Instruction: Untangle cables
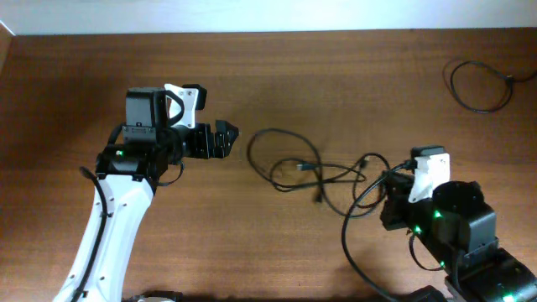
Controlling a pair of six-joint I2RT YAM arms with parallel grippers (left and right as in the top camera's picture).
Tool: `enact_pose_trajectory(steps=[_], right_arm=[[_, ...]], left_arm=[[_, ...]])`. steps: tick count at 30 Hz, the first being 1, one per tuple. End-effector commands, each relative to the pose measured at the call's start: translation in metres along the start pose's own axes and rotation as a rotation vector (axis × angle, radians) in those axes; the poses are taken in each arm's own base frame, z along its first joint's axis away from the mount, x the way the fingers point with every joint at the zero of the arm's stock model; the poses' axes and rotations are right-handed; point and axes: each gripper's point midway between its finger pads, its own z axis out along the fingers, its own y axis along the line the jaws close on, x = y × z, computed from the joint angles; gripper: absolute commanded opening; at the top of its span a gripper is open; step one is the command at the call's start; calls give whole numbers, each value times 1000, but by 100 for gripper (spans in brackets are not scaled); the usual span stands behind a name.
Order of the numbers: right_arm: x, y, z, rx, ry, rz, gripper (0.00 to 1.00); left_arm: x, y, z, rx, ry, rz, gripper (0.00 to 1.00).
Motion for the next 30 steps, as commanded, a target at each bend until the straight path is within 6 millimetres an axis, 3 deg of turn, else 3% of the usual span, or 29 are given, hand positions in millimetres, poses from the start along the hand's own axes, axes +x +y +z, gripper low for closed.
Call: enact_pose_trajectory(steps=[1,7,9,12,13,16,19,21,23,30], right_arm=[[-4,2,-5,-22,-6,5,4],[-1,16,-6,-98,17,39,4],[0,19,-6,-117,23,39,4],[0,19,-6,-117,21,42,4],[0,19,-6,-117,21,42,4],[-3,19,-6,-120,12,59,4],[-39,35,-16,-203,-115,137,4],[-68,44,-31,-248,-213,153,4],[-84,47,-42,-263,-267,151,4],[-100,51,-47,-286,-318,173,4]], left_arm=[[-3,-1,-1,-2,-7,24,99],[-1,-2,-1,4,2,19,99],[10,-13,1,76,48,-5,99],[48,0,9,4,212,-301,99],[68,9,16,-62,285,-483,99],[85,3,31,-120,349,-537,99],[96,-4,40,-242,352,-501,99],[97,-12,43,-243,349,-552,99],[97,-14,43,-237,351,-598,99],[100,-20,43,-223,361,-692,99]])
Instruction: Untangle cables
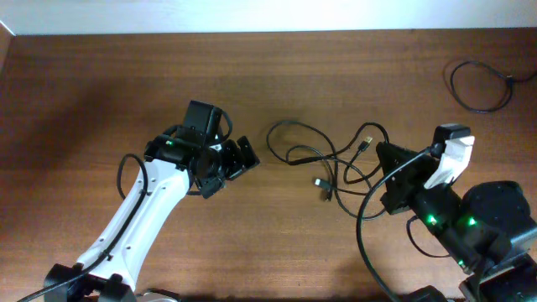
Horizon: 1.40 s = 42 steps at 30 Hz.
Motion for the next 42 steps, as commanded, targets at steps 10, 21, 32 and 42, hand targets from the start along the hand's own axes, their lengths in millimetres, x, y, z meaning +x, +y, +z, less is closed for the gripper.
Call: enact_pose_trajectory(steps=[10,21,32,42], right_arm=[[-27,29,-3,-140,-76,44,4],[-45,70,-15,-357,-131,0,4],[-67,99,-32,-515,-209,-3,4],[-73,101,-23,-529,-225,-10,4]], left_arm=[[17,-20,1,107,117,-232,99],[13,-30,22,102,204,-680,99],[1,-37,31,132,187,-750,99],[43,-43,47,37,249,-679,91]])
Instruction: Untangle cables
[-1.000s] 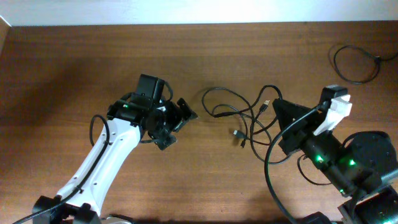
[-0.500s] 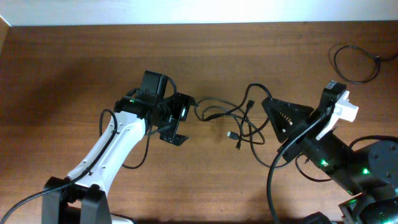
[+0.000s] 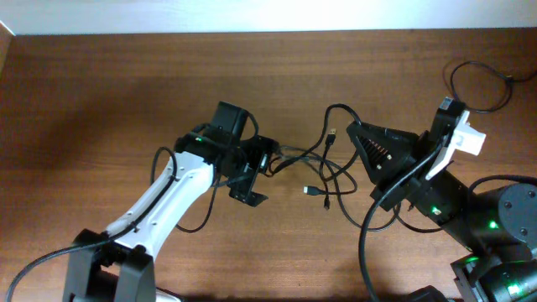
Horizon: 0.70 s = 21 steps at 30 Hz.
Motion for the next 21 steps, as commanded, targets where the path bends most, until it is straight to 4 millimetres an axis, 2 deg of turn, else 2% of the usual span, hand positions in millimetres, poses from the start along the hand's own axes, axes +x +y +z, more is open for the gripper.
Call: enact_pose_trajectory(steps=[1,2,4,6,9,13,17,21], right_arm=[[-14,11,-5,-28,-34,-14,4],[-14,11,-5,-28,-34,-14,4],[-14,11,-5,-28,-35,-14,4],[-14,11,-5,-28,-35,-15,4],[-14,11,-5,-28,-37,-16,4],[-26,18,-6,-53,-82,-42,4],[-29,18,-6,-50,-97,-46,4],[-32,20,-7,-58,-111,-54,4]], left_arm=[[-4,6,8,-27,-10,-25,89],[-4,6,8,-27,-10,-25,85],[-7,6,9,-29,-29,-25,67],[-16,6,8,-27,-72,-29,56],[-23,5,4,-18,-82,-46,56],[-37,6,-3,-15,-95,-77,61],[-38,8,-3,-20,-96,-82,65],[-36,7,-2,-18,-93,-78,63]])
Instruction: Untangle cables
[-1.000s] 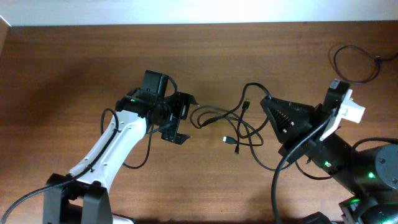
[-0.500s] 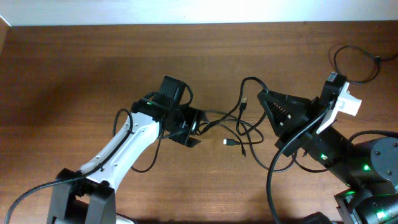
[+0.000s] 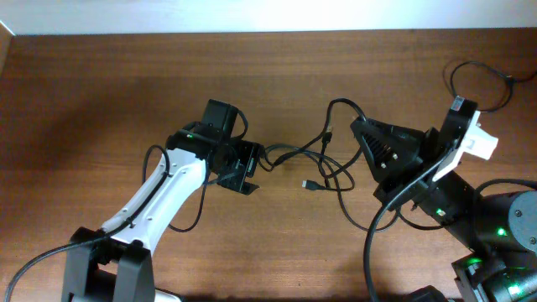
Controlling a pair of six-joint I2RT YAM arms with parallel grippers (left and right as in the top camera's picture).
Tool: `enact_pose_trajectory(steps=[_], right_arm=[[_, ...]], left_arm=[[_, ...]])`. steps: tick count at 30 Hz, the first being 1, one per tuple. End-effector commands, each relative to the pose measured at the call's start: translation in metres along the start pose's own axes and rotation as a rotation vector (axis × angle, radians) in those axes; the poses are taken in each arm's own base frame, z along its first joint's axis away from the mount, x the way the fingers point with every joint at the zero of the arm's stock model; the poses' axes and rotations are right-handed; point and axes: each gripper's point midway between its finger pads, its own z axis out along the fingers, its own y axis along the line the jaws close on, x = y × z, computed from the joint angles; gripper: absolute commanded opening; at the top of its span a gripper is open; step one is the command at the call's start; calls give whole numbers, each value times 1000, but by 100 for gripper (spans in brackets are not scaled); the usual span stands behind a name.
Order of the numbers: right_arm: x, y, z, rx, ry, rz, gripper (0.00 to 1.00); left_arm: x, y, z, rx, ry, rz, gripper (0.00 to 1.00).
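Note:
A tangle of thin black cables (image 3: 323, 164) lies mid-table, with one plug (image 3: 309, 185) loose on the wood and another plug (image 3: 330, 134) hanging from a raised loop. My left gripper (image 3: 250, 161) is at the tangle's left end, shut on a cable strand that runs taut to the right. My right gripper (image 3: 362, 147) is raised at the tangle's right side, fingers pointing left, shut on a cable loop that arches over its upper finger. Exactly where it holds the loop is hidden by its body.
A separate coiled black cable (image 3: 480, 84) lies at the far right corner. The table's back edge (image 3: 268, 33) runs along the top. The arms' own black leads hang beside both arms.
My left gripper has shifted a little to the left with the strand, drawing the tangle's left end out. The right gripper has moved slightly right, and the cables between them look more stretched.
First my left gripper stood open left of the tangle while the right was low at its right side. Then the left had come closer and the right had risen with the cable. Later the left was at the tangle's left end; now both hold and spread it.

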Motion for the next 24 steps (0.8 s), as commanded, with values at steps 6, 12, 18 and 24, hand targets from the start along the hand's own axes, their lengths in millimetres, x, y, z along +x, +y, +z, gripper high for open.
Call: enact_pose_trajectory(steps=[6,12,18,24], right_arm=[[-20,11,-4,-24,-59,-25,4],[-20,11,-4,-24,-59,-24,4],[-19,11,-4,-24,-58,-24,4],[-7,-6,-4,57,-19,7,4]], left_arm=[[17,-3,14,3,13,65,56],[21,-1,16,-2,15,75,35],[20,-2,16,-2,14,76,13],[14,-4,13,10,7,237,0]])
